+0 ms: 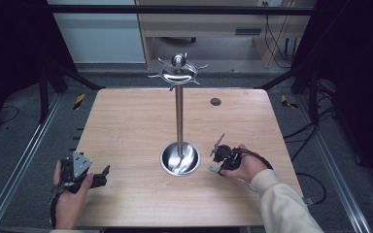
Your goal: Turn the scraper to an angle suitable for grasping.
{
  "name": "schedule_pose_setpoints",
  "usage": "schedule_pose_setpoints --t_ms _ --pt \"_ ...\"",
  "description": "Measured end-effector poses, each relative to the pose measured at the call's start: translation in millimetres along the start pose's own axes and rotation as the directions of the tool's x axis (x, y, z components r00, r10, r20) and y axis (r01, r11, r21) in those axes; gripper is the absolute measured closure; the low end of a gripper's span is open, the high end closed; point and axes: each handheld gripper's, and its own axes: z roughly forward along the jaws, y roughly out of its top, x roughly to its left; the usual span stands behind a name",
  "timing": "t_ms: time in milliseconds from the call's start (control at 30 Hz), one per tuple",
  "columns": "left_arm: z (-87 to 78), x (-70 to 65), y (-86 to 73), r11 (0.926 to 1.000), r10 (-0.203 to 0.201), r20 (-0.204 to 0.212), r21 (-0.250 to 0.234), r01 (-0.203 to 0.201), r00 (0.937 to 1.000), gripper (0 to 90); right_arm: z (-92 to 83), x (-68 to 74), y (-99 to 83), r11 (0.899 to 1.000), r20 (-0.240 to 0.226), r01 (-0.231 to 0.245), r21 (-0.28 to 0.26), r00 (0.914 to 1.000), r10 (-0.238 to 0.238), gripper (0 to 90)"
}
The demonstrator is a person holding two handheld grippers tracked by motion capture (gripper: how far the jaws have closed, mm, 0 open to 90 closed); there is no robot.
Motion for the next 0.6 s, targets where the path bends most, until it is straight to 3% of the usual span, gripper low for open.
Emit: schedule_pose_setpoints --t_ms 333,600 --pt "0.6 -1.8 0.5 0.9999 0.01 0.009 0.007 -0.01 0.9999 1.4 2.7 -3.4 -0.6 1.0 -0.029 -0.009 0.004 0.9995 0.009 72.5" --pt "1.3 -2.3 0.9 0.9998 0.016 0.014 0.013 -0.016 0.9998 1.5 2.5 -1.5 0.3 1.0 -0.022 -0.001 0.009 0.9998 0.001 73.9"
